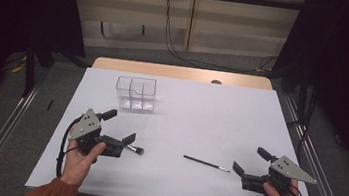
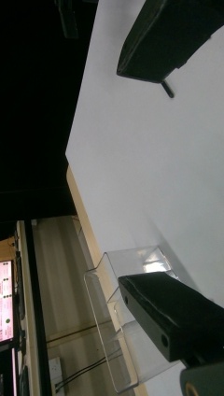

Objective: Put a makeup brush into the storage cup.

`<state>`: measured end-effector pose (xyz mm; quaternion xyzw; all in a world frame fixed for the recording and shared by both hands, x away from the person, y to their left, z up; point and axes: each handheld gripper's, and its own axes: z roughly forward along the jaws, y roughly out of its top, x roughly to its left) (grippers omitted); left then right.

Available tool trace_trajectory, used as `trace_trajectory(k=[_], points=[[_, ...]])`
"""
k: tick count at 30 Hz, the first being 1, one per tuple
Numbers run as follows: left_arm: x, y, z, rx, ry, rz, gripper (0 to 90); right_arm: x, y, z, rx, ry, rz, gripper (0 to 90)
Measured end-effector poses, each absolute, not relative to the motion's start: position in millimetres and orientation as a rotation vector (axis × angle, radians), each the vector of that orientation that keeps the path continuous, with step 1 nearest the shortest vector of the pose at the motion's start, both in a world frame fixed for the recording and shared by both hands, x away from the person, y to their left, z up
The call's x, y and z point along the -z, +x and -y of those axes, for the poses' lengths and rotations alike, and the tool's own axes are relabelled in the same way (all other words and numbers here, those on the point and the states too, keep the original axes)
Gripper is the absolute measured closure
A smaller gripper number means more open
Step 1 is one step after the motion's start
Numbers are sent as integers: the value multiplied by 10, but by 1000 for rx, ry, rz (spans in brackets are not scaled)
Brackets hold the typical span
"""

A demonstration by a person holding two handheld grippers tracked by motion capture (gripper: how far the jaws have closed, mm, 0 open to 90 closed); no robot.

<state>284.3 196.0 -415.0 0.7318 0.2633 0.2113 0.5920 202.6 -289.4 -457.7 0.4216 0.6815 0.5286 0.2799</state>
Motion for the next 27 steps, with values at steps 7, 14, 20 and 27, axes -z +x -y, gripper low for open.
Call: trace_trajectory(k=[7,14,20,27], points=[[4118,3008,-1844,-473,1701,-599,29,4578,2028,2889,-1416,1132,-1829,0],[4134,3144,-1724,-434,1733,-596,27,4580,2030,2891,-1411,1129,-1833,0],[4092,3229,-1700,-411,1802,-611,26,4579,2026,2891,-1412,1126,-1834,0],[4060,3298,-1669,-398,1923,-572,26,4579,2026,2888,-1410,1126,-1837,0]])
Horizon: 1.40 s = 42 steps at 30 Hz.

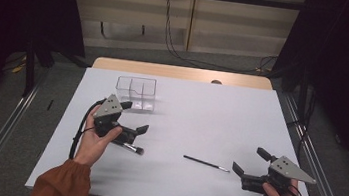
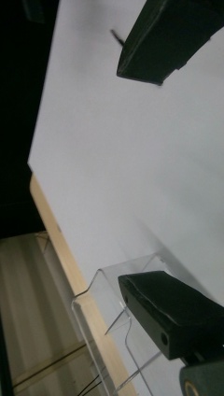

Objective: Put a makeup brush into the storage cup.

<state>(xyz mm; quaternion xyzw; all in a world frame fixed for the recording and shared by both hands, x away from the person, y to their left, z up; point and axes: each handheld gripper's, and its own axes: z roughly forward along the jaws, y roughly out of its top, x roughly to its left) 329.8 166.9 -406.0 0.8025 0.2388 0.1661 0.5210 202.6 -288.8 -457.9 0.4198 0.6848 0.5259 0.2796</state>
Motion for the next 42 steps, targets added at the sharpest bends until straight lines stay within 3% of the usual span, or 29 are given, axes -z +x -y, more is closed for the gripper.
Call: trace_trajectory(k=[17,42], points=[[4089,3420,-1726,-204,2130,-622,33,4581,2028,2883,-1408,1125,-1841,0],[4175,3547,-1698,-116,2492,-522,51,4585,2032,2877,-1412,1121,-1851,0]])
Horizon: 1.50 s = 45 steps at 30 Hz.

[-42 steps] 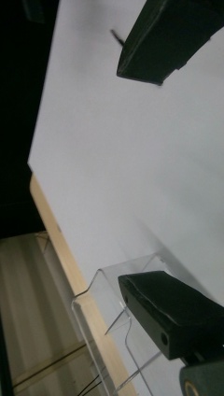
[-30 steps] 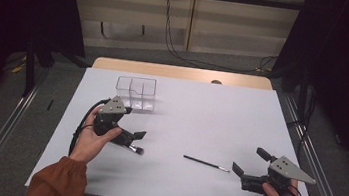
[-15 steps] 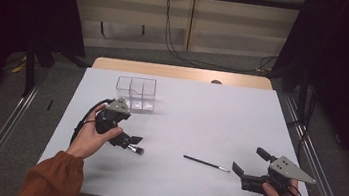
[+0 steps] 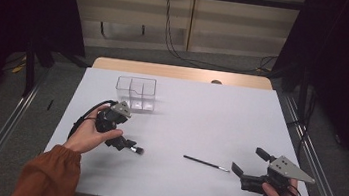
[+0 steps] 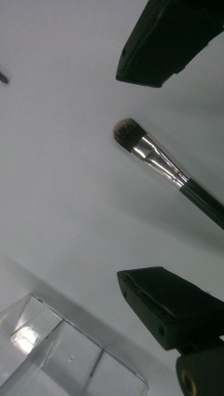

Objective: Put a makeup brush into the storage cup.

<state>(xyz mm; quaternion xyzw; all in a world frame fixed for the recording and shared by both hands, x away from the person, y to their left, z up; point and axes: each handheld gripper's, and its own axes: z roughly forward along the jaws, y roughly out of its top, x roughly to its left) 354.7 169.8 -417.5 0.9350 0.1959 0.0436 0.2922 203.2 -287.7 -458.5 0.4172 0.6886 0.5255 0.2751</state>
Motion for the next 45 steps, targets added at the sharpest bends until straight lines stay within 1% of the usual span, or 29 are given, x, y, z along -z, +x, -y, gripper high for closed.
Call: trace_trajectory(k=[9,11,14,17,19,21,23,28,29,32,34,37,38,43,45], points=[[4228,3580,-1715,-91,2557,-471,59,4584,2031,2874,-1412,1118,-1850,0],[4237,3594,-1714,-89,2569,-485,40,4584,2033,2871,-1410,1119,-1850,0],[4265,3627,-1709,-56,2601,-481,45,4584,2033,2868,-1411,1124,-1853,0],[4309,3641,-1674,-23,2640,-528,39,4583,2032,2871,-1411,1121,-1852,0],[4343,3636,-1651,-10,2668,-503,37,4584,2033,2872,-1411,1121,-1852,0],[4357,3644,-1640,-14,2675,-492,59,4583,2030,2871,-1412,1120,-1852,0],[4372,3654,-1624,-7,2680,-490,54,4584,2031,2869,-1411,1120,-1853,0],[4397,3660,-1558,26,2717,-449,116,4582,2029,2867,-1409,1118,-1854,0],[4409,3657,-1544,32,2722,-443,143,4584,2030,2867,-1408,1117,-1854,0],[4454,3643,-1490,42,2758,-410,161,4583,2029,2866,-1407,1115,-1856,0],[4479,3639,-1471,48,2775,-393,204,4583,2028,2868,-1407,1114,-1856,0],[4500,3640,-1464,58,2785,-373,228,4585,2030,2867,-1406,1114,-1857,0],[4500,3648,-1468,57,2783,-364,255,4585,2031,2866,-1406,1112,-1857,0],[4519,3661,-1471,51,2790,-369,290,4585,2030,2862,-1407,1113,-1859,0],[4517,3666,-1472,35,2809,-338,312,4586,2031,2863,-1406,1112,-1860,0]])
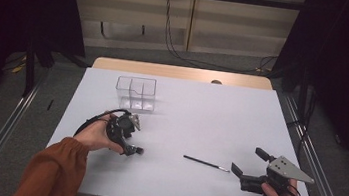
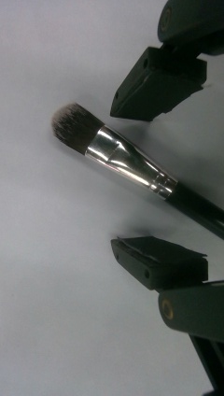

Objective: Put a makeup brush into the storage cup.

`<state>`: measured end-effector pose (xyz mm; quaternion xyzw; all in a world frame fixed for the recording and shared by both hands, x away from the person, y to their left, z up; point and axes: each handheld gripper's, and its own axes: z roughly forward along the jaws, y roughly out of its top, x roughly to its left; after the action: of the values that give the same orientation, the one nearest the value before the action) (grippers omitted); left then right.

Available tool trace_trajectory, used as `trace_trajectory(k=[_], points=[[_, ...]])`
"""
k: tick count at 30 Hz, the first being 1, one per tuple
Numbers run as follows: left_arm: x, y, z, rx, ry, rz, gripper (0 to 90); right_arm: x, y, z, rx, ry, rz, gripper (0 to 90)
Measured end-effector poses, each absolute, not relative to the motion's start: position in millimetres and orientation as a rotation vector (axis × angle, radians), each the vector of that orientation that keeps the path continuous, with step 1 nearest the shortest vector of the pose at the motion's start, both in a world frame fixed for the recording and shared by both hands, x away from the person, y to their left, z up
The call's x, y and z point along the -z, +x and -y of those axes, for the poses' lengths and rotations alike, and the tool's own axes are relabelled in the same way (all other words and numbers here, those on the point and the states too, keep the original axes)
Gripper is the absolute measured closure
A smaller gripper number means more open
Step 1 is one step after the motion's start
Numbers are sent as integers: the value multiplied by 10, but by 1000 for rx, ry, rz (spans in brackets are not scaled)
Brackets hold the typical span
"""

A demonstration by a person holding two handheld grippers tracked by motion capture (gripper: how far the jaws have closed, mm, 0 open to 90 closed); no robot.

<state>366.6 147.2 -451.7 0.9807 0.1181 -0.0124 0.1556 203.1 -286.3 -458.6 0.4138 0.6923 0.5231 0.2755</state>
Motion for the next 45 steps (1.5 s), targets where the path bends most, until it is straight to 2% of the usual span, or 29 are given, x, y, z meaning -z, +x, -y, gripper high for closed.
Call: trace_trajectory(k=[5,18,21,24,27,45], points=[[4517,3652,-1455,25,2821,-329,338,4586,2030,2862,-1406,1111,-1861,0],[4486,3627,-1361,56,2878,-307,514,4586,2027,2862,-1405,1110,-1866,0],[4483,3620,-1367,57,2872,-314,570,4586,2027,2860,-1404,1108,-1868,0],[4475,3639,-1378,80,2871,-312,681,4586,2027,2861,-1405,1110,-1867,0],[4476,3654,-1390,79,2871,-304,739,4588,2029,2863,-1401,1111,-1869,0],[4462,3653,-1374,91,2874,-374,767,4590,2037,2860,-1401,1118,-1873,0]])
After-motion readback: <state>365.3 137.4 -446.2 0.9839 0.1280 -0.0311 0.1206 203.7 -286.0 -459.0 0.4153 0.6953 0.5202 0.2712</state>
